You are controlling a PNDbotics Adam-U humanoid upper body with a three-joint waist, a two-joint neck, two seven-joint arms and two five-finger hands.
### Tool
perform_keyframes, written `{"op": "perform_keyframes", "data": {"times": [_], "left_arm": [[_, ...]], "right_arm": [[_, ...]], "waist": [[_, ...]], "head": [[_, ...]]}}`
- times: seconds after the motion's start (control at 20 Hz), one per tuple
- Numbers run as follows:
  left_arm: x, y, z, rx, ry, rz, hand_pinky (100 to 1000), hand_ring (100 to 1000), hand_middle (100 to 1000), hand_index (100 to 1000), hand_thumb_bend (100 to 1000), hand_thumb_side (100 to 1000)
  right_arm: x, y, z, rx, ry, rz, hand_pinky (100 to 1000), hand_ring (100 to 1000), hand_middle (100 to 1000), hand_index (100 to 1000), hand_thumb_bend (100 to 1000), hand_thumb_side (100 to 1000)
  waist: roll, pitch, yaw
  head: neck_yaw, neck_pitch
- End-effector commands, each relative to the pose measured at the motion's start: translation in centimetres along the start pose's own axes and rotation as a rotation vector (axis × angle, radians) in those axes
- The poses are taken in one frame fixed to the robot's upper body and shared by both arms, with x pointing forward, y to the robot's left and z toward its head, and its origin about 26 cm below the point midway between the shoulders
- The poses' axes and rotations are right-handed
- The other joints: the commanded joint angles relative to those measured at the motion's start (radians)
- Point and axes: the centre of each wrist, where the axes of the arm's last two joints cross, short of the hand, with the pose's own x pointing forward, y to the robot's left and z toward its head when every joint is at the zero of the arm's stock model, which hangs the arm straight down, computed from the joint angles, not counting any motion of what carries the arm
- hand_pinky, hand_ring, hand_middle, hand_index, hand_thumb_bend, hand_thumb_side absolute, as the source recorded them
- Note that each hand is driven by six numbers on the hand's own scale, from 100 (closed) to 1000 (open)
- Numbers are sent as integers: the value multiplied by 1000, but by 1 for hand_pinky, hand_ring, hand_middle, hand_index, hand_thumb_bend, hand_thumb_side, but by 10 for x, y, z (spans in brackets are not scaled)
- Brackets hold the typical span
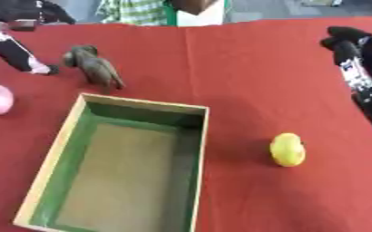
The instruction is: Pick up objects on the table and place them in the box.
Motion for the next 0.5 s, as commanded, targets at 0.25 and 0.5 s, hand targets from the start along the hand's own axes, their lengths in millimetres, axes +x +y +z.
{"op": "perform_keyframes", "data": {"times": [0.25, 0.5], "left_arm": [[3, 29, 10, -18, -10, -1, 711, 861, 942, 1000, 469, 461], [10, 39, 13, -25, -39, -16, 707, 856, 946, 1000, 476, 461]], "right_arm": [[5, -4, -2, 0, -20, 11, 899, 843, 747, 895, 100, 1000], [4, -4, -1, 3, -19, 16, 900, 843, 746, 894, 100, 1000]], "waist": [[-3, -11, -5], [-2, -1, -8]], "head": [[8, -22], [9, -30]]}}
